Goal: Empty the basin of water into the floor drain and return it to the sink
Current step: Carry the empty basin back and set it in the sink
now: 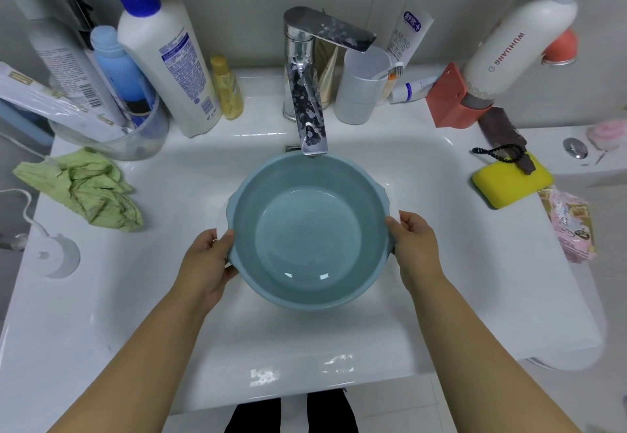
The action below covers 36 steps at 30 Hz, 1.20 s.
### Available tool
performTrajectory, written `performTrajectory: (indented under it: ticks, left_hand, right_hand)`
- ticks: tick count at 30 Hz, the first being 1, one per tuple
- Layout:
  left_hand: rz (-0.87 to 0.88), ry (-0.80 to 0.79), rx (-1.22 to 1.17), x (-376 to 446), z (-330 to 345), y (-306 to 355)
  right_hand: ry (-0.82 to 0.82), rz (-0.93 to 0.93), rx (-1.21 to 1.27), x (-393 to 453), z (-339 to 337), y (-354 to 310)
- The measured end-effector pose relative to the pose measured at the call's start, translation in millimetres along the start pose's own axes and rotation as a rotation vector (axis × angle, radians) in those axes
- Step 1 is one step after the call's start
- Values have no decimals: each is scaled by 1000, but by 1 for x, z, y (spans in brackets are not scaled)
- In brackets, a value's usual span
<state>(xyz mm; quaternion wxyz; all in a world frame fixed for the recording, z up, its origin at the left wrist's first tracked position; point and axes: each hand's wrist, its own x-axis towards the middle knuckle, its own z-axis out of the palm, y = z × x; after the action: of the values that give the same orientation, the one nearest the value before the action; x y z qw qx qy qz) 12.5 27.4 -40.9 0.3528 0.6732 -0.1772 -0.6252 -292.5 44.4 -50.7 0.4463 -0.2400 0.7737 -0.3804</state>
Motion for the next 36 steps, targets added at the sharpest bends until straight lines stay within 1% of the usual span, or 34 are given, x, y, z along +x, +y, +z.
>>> performTrajectory:
  ticks: [8, 18, 24, 28, 32, 36]
  left_hand:
    - [7, -4, -9, -3, 1, 0]
    - [-2, -20, -47, 4, -7, -10]
    - [12, -70, -57, 1, -15, -17]
    - [50, -125, 2, -3, -18, -25]
    - [79, -160, -48, -6, -16, -30]
    - [118, -190, -79, -7, -7, -29]
  right_hand:
    - [-36, 4, -32, 5, 2, 8]
    - [10, 9, 55, -6, 2, 11]
    - [18, 23, 82, -14, 1, 18]
    - [-3, 25, 71, -18, 0, 20]
    - [-30, -31, 96, -21, -1, 24]
    - [-8, -54, 142, -24, -6, 23]
